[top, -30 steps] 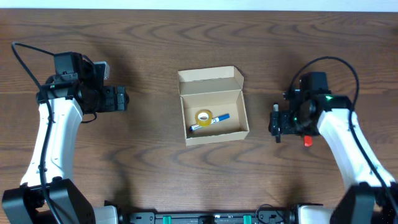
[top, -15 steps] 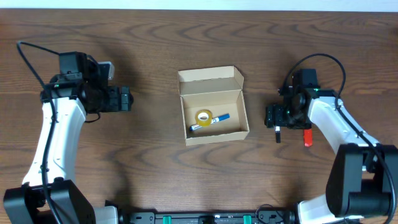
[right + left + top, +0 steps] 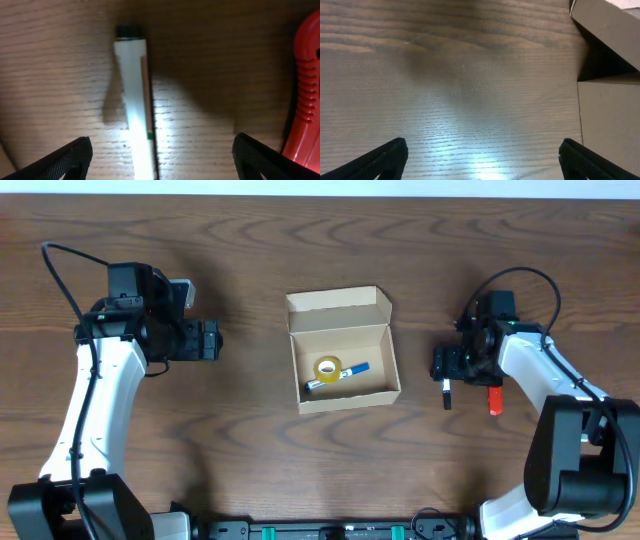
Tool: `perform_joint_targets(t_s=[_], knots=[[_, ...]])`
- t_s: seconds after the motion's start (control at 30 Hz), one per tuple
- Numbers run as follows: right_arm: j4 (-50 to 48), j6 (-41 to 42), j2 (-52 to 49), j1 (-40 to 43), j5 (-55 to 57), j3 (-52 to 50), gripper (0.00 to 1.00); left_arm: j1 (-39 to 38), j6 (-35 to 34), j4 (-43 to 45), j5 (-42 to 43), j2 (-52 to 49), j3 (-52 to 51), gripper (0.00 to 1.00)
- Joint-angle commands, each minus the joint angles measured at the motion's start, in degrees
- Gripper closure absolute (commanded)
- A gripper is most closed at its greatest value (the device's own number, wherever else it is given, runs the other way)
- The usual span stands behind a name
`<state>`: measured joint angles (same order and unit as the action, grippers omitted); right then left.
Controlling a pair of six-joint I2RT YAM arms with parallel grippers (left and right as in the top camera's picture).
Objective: Pack container
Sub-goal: 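Lower the right gripper onto the black-capped white marker and grasp it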
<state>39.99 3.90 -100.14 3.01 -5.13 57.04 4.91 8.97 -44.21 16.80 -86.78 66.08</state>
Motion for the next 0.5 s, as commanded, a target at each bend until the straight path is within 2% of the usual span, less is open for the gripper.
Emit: perform_joint_targets(t_s=[0.0, 0.4, 0.47], knots=[[0.0, 0.7, -1.8, 0.5, 0.9, 0.0, 0.12, -0.1, -0.2, -0.6, -0.7, 1.1, 0.0, 0.05], [1.6, 0.7, -2.6, 0.5, 1.6, 0.0, 0.11, -0.1, -0.2, -0.9, -0.7, 1.1, 0.0, 0.05], [1.4, -0.1, -2.6, 0.5, 1.2, 0.0, 0.16, -0.1, -0.2, -0.9, -0.7, 1.1, 0.0, 0.05]])
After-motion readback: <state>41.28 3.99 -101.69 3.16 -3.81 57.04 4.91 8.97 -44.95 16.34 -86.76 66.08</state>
